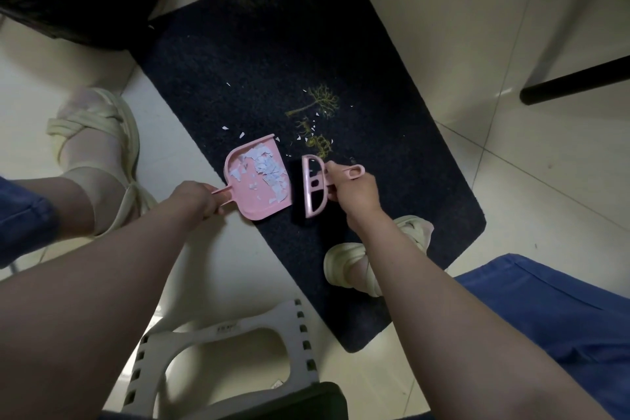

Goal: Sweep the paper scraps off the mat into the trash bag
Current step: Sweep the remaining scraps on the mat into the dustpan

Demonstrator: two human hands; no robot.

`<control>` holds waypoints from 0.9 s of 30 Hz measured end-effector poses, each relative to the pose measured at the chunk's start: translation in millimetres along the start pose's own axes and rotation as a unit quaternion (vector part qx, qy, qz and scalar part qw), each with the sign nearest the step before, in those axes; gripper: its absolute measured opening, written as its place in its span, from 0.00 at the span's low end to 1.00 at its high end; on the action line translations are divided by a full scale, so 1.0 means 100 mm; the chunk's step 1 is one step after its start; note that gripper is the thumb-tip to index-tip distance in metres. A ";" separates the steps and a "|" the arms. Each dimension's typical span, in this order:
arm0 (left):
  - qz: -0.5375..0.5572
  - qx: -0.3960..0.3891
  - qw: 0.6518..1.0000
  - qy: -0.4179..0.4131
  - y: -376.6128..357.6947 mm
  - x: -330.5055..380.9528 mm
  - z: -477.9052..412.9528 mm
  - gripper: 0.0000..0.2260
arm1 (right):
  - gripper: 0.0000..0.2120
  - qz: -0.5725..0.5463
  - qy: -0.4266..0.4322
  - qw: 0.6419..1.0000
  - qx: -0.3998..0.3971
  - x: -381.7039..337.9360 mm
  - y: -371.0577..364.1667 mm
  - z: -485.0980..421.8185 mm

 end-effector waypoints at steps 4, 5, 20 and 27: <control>0.010 0.002 1.000 0.004 0.01 0.01 -0.01 0.18 | 0.10 -0.071 0.001 0.993 0.098 0.03 0.21 0.01; 0.014 0.003 1.000 0.005 0.01 0.00 -0.02 0.18 | 0.11 -0.087 -0.018 0.986 0.142 0.08 0.31 0.02; -0.043 0.003 0.999 0.015 -0.03 0.03 0.02 0.19 | 0.12 -0.239 -0.128 0.937 0.221 0.41 0.21 0.17; -0.031 0.001 0.999 0.011 -0.01 0.01 0.00 0.17 | 0.13 -0.233 -0.078 0.941 0.231 0.31 0.08 0.29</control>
Point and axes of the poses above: each hand's wrist, its own z-axis away from the middle knuckle, its own y-axis out of the back of the hand, x = y × z, the point moved 7 cm from there along -z, towards the middle knuckle, and after that the axes turned 11 degrees about -x, right-handed, at the moved point
